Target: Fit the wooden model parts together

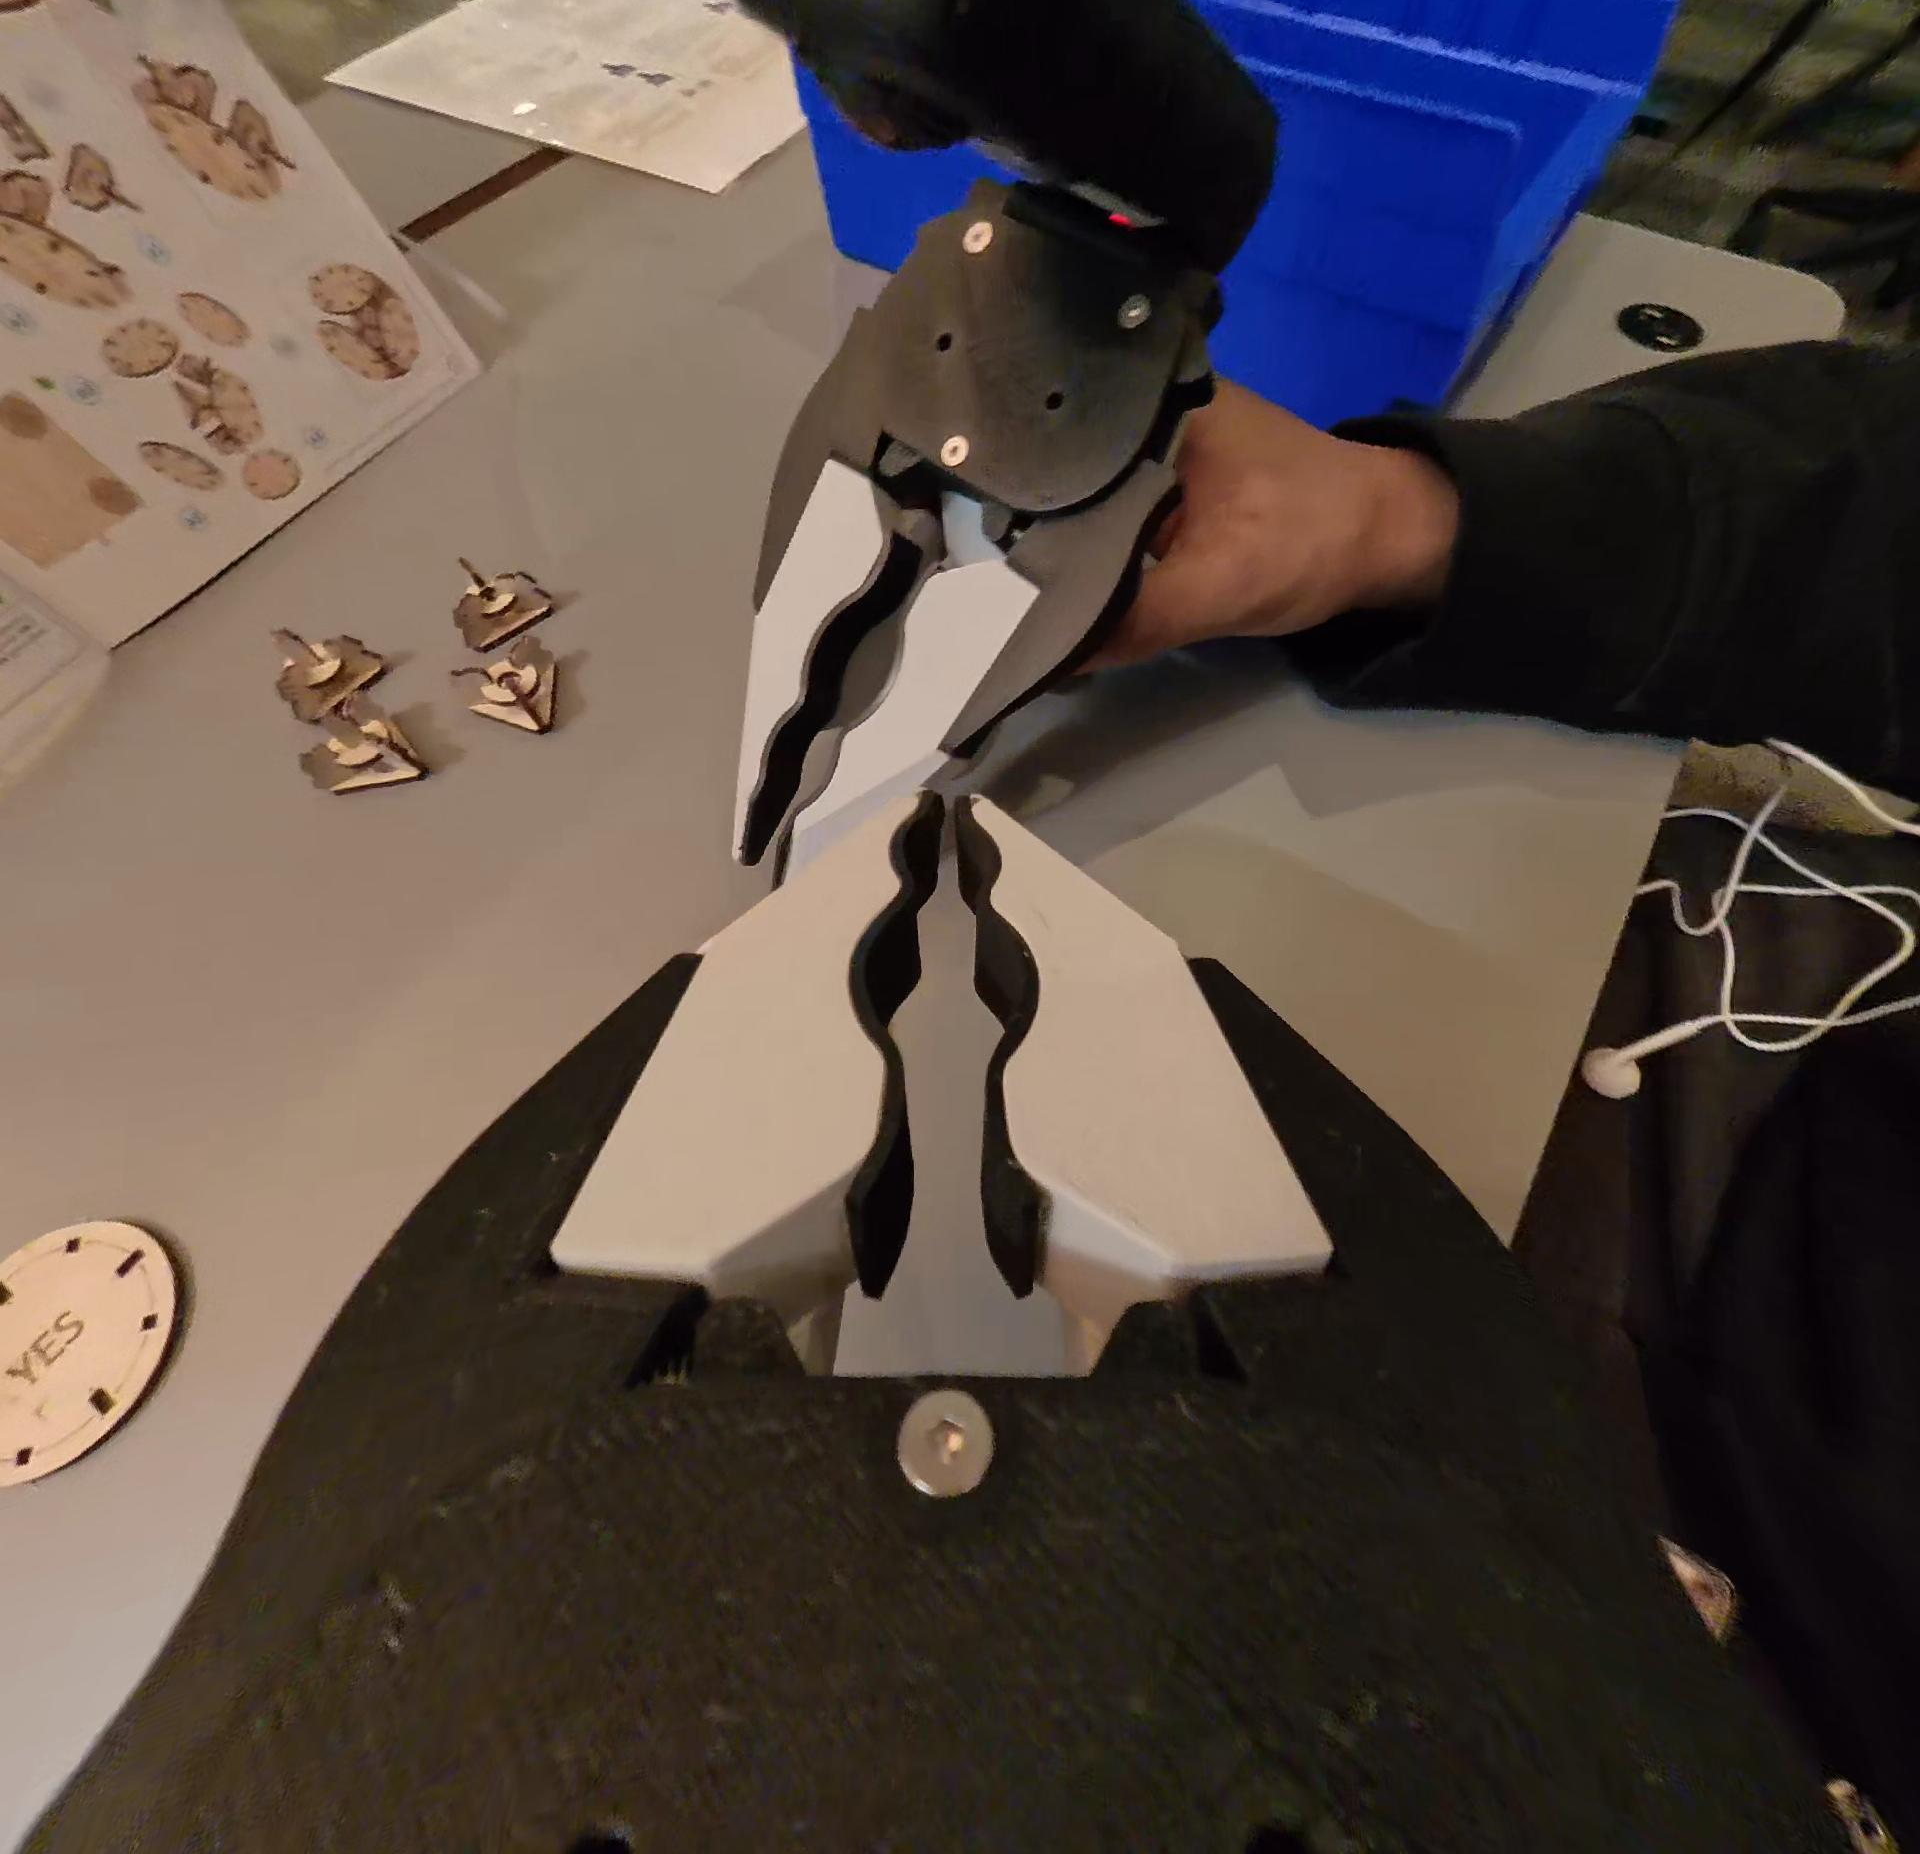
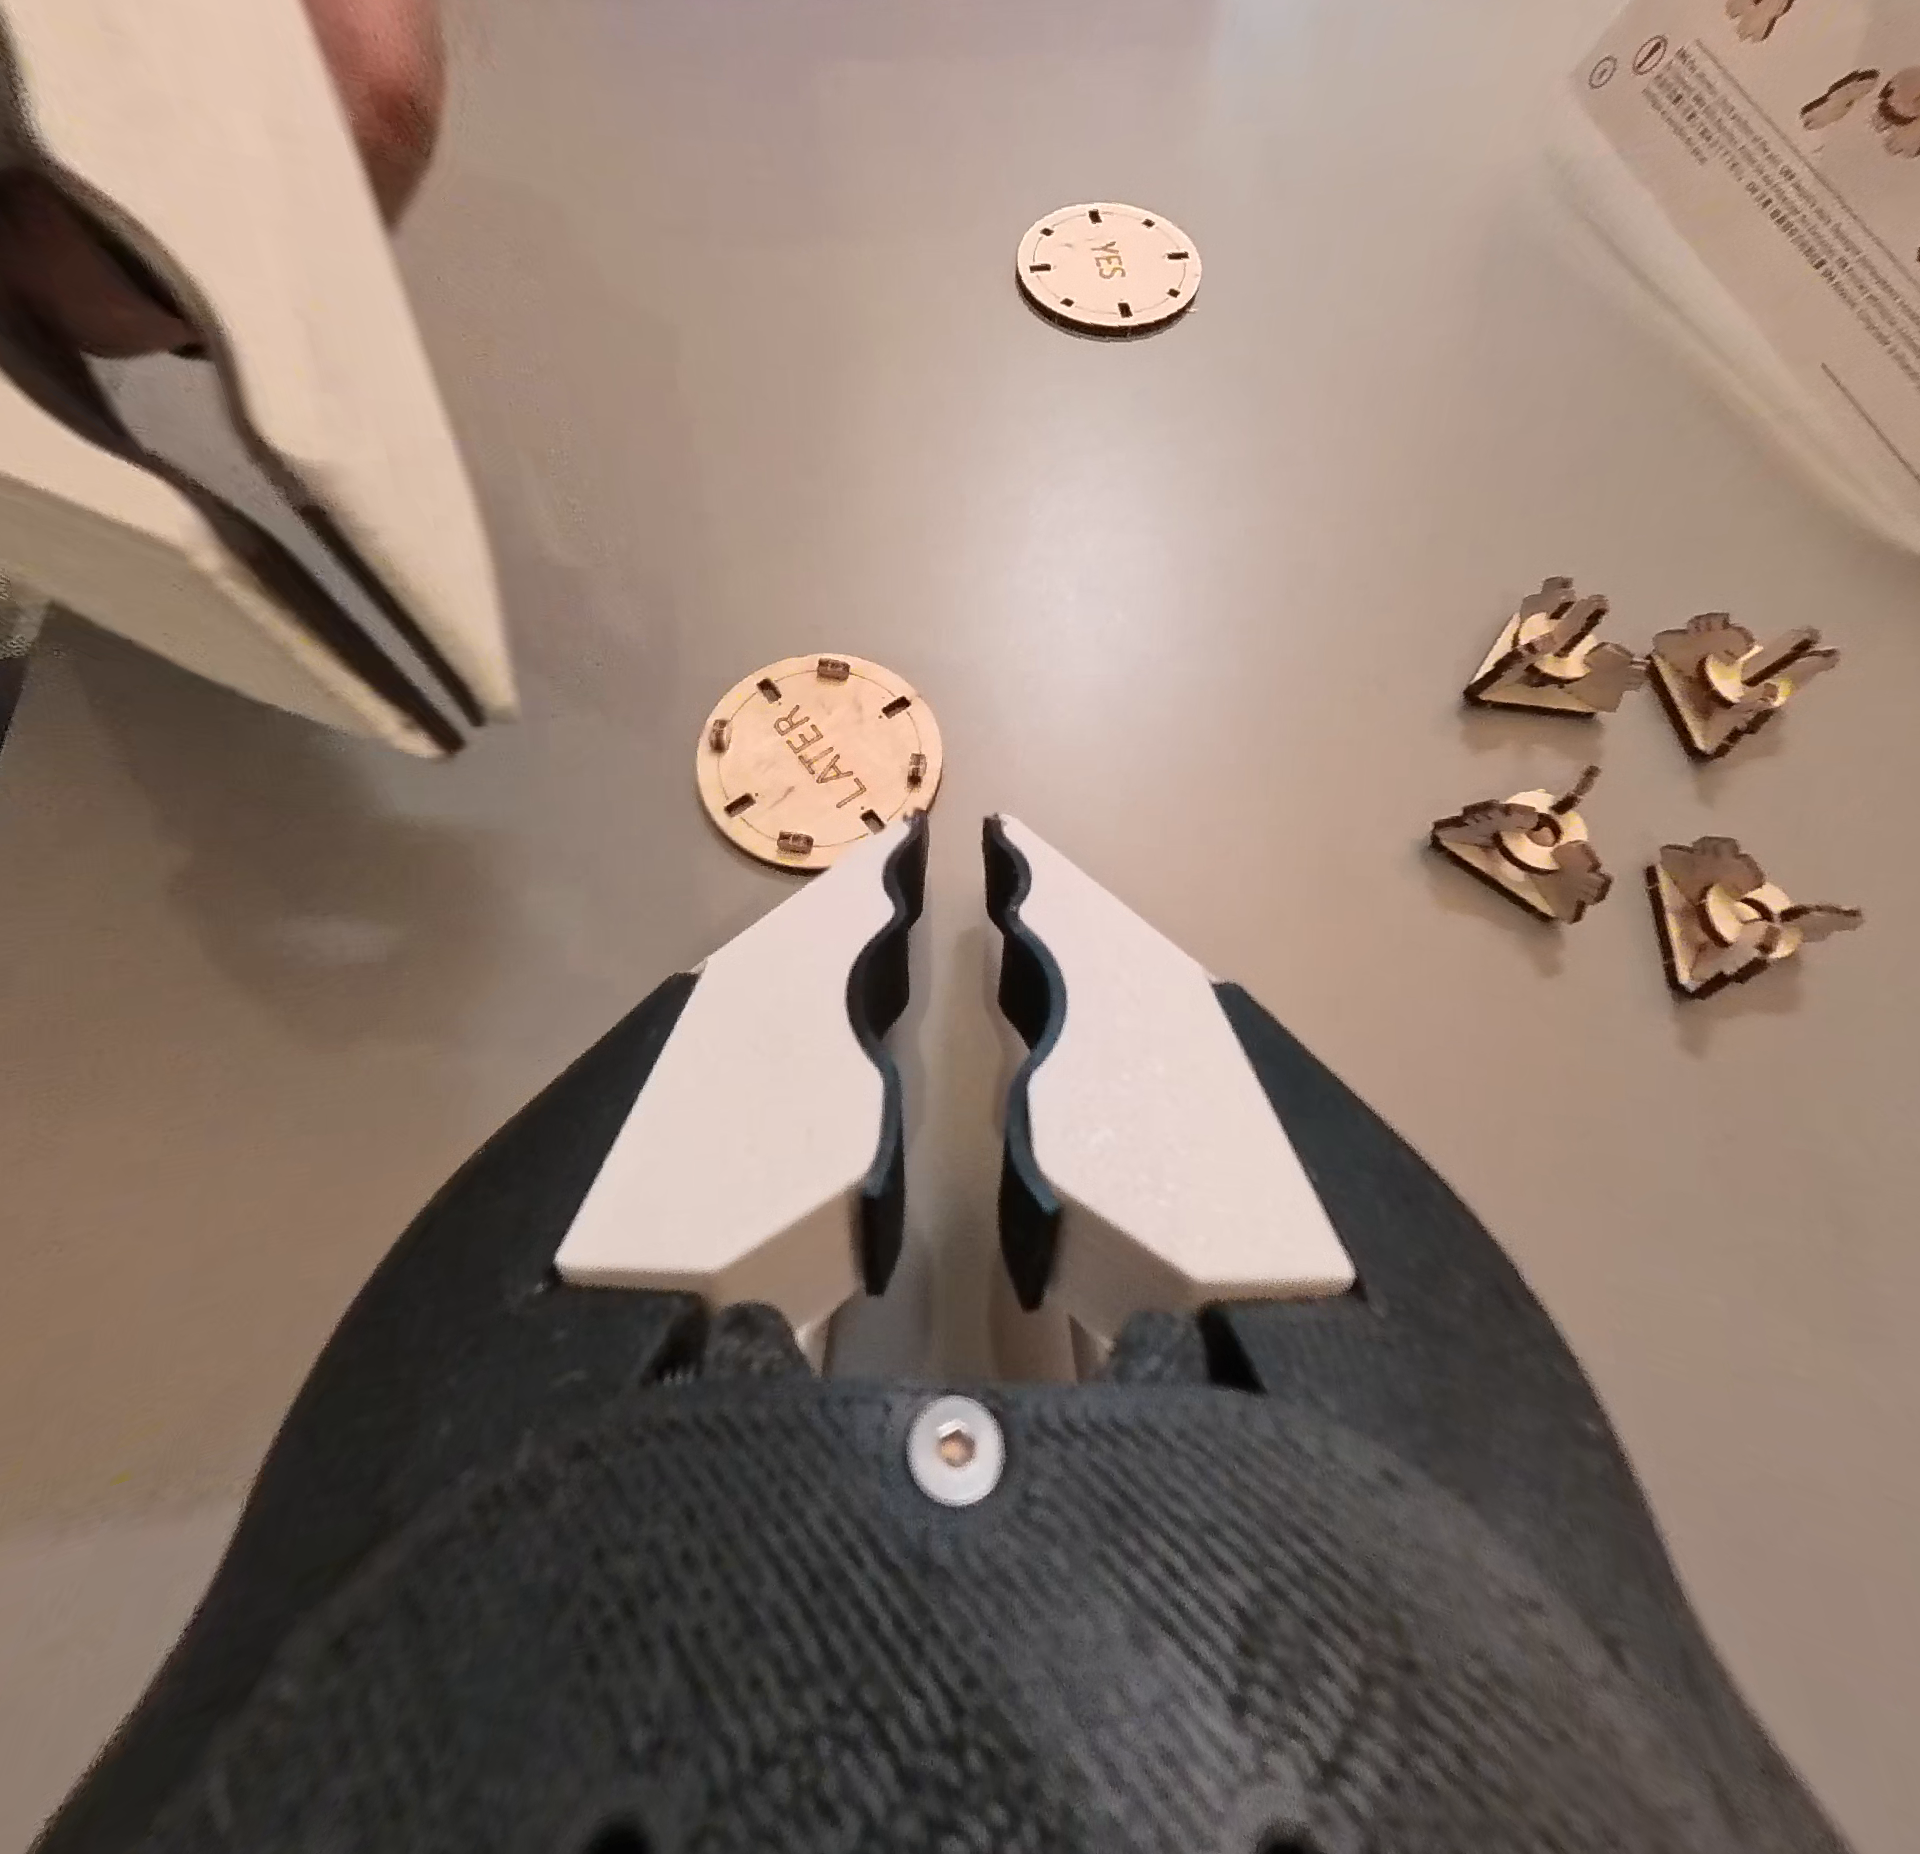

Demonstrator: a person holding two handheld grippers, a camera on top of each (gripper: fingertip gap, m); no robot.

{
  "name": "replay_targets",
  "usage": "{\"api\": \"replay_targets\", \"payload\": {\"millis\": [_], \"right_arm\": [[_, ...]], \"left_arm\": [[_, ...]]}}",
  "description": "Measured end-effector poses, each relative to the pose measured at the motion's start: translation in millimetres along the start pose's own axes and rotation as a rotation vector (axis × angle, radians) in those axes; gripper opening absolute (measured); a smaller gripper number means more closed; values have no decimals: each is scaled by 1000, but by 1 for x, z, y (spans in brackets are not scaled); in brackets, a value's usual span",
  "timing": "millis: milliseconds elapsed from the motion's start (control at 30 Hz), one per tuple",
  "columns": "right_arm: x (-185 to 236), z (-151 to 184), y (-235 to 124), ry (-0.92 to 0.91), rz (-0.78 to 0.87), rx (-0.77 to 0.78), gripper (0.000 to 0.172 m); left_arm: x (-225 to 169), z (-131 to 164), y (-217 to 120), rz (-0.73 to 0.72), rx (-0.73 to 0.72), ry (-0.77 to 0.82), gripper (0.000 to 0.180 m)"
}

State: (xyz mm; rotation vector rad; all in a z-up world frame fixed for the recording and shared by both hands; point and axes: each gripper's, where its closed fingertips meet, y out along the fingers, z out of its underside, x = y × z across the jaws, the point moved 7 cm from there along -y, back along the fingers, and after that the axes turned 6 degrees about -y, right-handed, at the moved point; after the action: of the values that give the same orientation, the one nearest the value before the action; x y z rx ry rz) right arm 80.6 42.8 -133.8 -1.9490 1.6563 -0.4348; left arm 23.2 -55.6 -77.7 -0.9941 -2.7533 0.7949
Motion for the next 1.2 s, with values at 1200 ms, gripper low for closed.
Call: {"api": "replay_targets", "payload": {"millis": [1200], "right_arm": [[9,-5,2,-153,43,-20,0]], "left_arm": [[70,58,3,-49,136,-138,3]]}}
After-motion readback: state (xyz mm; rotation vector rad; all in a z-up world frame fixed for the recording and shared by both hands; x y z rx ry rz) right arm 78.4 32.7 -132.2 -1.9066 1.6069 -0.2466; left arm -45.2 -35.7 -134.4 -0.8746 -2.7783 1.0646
